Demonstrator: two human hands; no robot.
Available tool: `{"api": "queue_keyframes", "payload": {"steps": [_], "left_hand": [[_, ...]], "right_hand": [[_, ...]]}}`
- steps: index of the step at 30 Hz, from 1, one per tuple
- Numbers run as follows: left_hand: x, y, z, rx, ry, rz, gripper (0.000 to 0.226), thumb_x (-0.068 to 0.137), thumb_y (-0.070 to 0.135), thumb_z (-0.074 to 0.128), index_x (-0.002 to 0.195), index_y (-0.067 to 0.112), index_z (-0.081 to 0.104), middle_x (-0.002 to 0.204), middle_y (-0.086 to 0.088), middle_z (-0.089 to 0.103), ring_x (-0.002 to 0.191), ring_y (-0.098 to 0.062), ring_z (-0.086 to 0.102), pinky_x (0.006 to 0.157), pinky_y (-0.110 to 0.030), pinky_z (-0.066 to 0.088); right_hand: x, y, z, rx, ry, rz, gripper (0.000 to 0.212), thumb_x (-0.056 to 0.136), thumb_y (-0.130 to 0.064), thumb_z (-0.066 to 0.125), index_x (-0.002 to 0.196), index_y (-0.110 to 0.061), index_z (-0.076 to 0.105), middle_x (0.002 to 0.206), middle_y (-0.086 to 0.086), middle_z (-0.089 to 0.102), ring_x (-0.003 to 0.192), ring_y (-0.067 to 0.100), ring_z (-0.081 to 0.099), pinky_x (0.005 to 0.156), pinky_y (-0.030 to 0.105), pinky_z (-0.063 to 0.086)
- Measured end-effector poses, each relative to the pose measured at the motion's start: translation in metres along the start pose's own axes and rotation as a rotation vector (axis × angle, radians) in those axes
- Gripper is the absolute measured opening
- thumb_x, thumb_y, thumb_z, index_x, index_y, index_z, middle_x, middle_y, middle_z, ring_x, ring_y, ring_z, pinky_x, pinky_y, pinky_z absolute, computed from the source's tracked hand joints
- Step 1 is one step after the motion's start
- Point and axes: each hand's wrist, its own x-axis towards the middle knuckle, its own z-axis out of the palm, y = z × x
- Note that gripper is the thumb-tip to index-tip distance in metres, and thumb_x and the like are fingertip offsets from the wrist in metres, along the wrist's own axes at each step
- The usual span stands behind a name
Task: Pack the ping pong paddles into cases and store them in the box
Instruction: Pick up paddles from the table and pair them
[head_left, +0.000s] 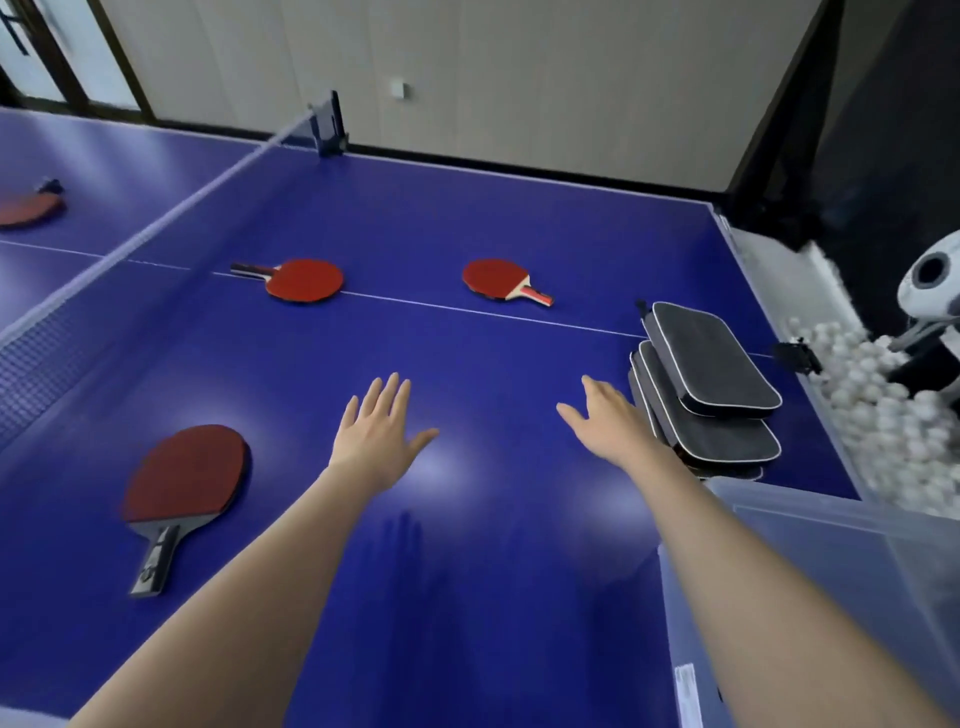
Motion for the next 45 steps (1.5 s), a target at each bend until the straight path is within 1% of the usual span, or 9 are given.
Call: {"api": "queue_keyframes", "payload": {"steps": [7, 14, 19, 23, 26, 30, 38, 40, 45], "left_hand": [[0.063, 0.005, 0.045, -0.048, -0.108, 0.036, 0.079, 0.095, 0.063, 0.02, 0.153, 0.017, -0.005, 0.162, 0.001, -0.01, 0.149, -0.018, -0.009, 0.121, -0.039, 0.002], [0.135, -0.001, 0.096, -0.054, -0.11, 0.067, 0.078, 0.095, 0.063, 0.018, 0.153, 0.016, -0.004, 0.162, 0.001, -0.008, 0.149, -0.018, -0.009, 0.121, -0.038, 0.002], [0.188, -0.022, 0.125, 0.023, -0.066, 0.026, 0.084, 0.088, 0.068, 0.002, 0.152, 0.015, -0.009, 0.161, 0.0, -0.012, 0.148, -0.019, -0.012, 0.122, -0.04, 0.001], [0.214, -0.037, 0.143, 0.005, -0.028, -0.025, 0.094, 0.08, 0.072, -0.009, 0.153, 0.014, -0.002, 0.162, 0.0, -0.007, 0.149, -0.019, -0.01, 0.121, -0.043, 0.002], [0.221, -0.043, 0.154, -0.05, -0.007, -0.044, 0.095, 0.082, 0.073, -0.007, 0.154, 0.011, 0.007, 0.162, -0.001, 0.0, 0.149, -0.018, -0.003, 0.12, -0.045, 0.003], [0.224, -0.045, 0.163, -0.067, 0.053, -0.019, 0.086, 0.09, 0.066, 0.012, 0.151, 0.007, 0.022, 0.16, -0.006, 0.016, 0.148, -0.022, 0.011, 0.118, -0.05, 0.012], [0.227, -0.046, 0.173, -0.034, 0.105, -0.006, 0.083, 0.092, 0.064, 0.018, 0.152, 0.007, 0.018, 0.16, -0.007, 0.015, 0.149, -0.023, 0.011, 0.119, -0.049, 0.012], [0.227, -0.046, 0.174, -0.03, 0.101, -0.013, 0.082, 0.093, 0.064, 0.018, 0.153, 0.007, 0.017, 0.161, -0.006, 0.013, 0.149, -0.023, 0.009, 0.119, -0.049, 0.012], [0.226, -0.048, 0.177, -0.036, 0.091, -0.018, 0.082, 0.093, 0.064, 0.018, 0.152, 0.007, 0.018, 0.161, -0.006, 0.012, 0.149, -0.023, 0.009, 0.118, -0.05, 0.014]], "right_hand": [[0.066, 0.014, 0.034, 0.08, -0.049, 0.075, 0.068, 0.098, -0.045, 0.041, 0.151, -0.009, 0.018, 0.157, 0.01, 0.025, 0.143, 0.027, 0.026, 0.11, 0.04, 0.03], [0.135, 0.02, 0.067, 0.093, -0.092, 0.17, 0.068, 0.098, -0.046, 0.041, 0.152, -0.011, 0.016, 0.157, 0.009, 0.024, 0.143, 0.027, 0.027, 0.11, 0.039, 0.03], [0.191, 0.018, 0.08, 0.081, -0.043, 0.199, 0.068, 0.099, -0.046, 0.04, 0.152, -0.013, 0.014, 0.158, 0.008, 0.022, 0.143, 0.026, 0.025, 0.112, 0.039, 0.029], [0.246, 0.01, 0.087, 0.069, 0.005, 0.184, 0.069, 0.099, -0.044, 0.041, 0.152, -0.011, 0.013, 0.159, 0.008, 0.019, 0.146, 0.025, 0.018, 0.115, 0.038, 0.022], [0.29, 0.006, 0.09, 0.042, 0.033, 0.177, 0.07, 0.099, -0.044, 0.041, 0.152, -0.009, 0.013, 0.159, 0.009, 0.018, 0.147, 0.024, 0.015, 0.117, 0.038, 0.017], [0.353, 0.004, 0.09, -0.038, 0.104, 0.132, 0.069, 0.098, -0.04, 0.044, 0.15, -0.004, 0.018, 0.156, 0.014, 0.024, 0.145, 0.027, 0.019, 0.115, 0.038, 0.019], [0.453, 0.003, 0.097, -0.243, 0.109, 0.168, 0.072, 0.099, -0.036, 0.043, 0.151, 0.001, 0.009, 0.157, 0.018, 0.017, 0.146, 0.031, 0.015, 0.115, 0.047, 0.02], [0.463, 0.0, 0.105, -0.282, 0.106, 0.2, 0.067, 0.1, -0.034, 0.043, 0.15, 0.001, 0.013, 0.154, 0.019, 0.023, 0.142, 0.033, 0.021, 0.111, 0.048, 0.024], [0.459, -0.007, 0.117, -0.389, 0.236, 0.15, 0.044, 0.099, -0.031, 0.045, 0.128, 0.003, 0.045, 0.132, 0.02, 0.044, 0.124, 0.036, 0.039, 0.098, 0.048, 0.034]]}}
